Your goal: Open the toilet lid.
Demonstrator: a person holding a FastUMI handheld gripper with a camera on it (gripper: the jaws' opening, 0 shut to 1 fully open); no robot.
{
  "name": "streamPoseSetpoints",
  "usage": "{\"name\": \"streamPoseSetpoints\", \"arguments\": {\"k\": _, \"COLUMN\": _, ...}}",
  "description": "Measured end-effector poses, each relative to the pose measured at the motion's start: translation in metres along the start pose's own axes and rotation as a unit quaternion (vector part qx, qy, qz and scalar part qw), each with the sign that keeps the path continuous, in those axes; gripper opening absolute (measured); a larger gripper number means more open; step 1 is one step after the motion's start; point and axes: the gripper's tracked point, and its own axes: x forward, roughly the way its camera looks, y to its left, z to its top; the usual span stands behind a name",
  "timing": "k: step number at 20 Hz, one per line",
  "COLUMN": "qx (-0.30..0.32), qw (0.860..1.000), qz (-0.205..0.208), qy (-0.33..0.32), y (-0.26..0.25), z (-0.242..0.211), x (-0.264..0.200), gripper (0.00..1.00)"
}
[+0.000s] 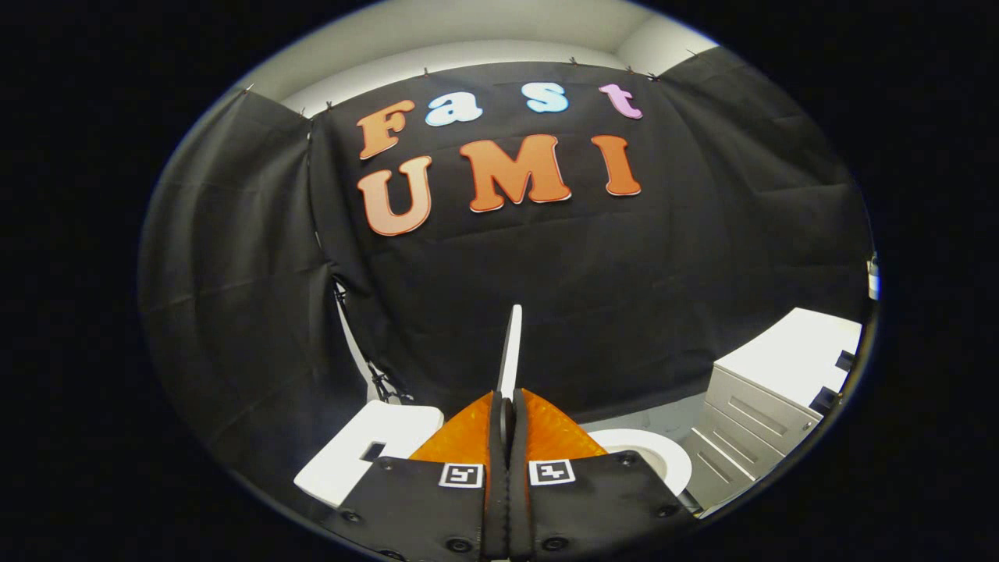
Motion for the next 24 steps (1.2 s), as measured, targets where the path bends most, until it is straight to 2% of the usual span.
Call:
{"name": "streamPoseSetpoints", "arguments": {"k": 12, "qx": -0.028, "qw": 0.998, "qz": 0.059, "qy": 0.008, "y": 0.109, "z": -0.006, "x": -0.003, "gripper": 0.08}}
{"name": "streamPoseSetpoints", "arguments": {"k": 24, "qx": -0.041, "qw": 0.993, "qz": 0.109, "qy": 0.022, "y": 0.197, "z": -0.036, "x": -0.008, "gripper": 0.08}}
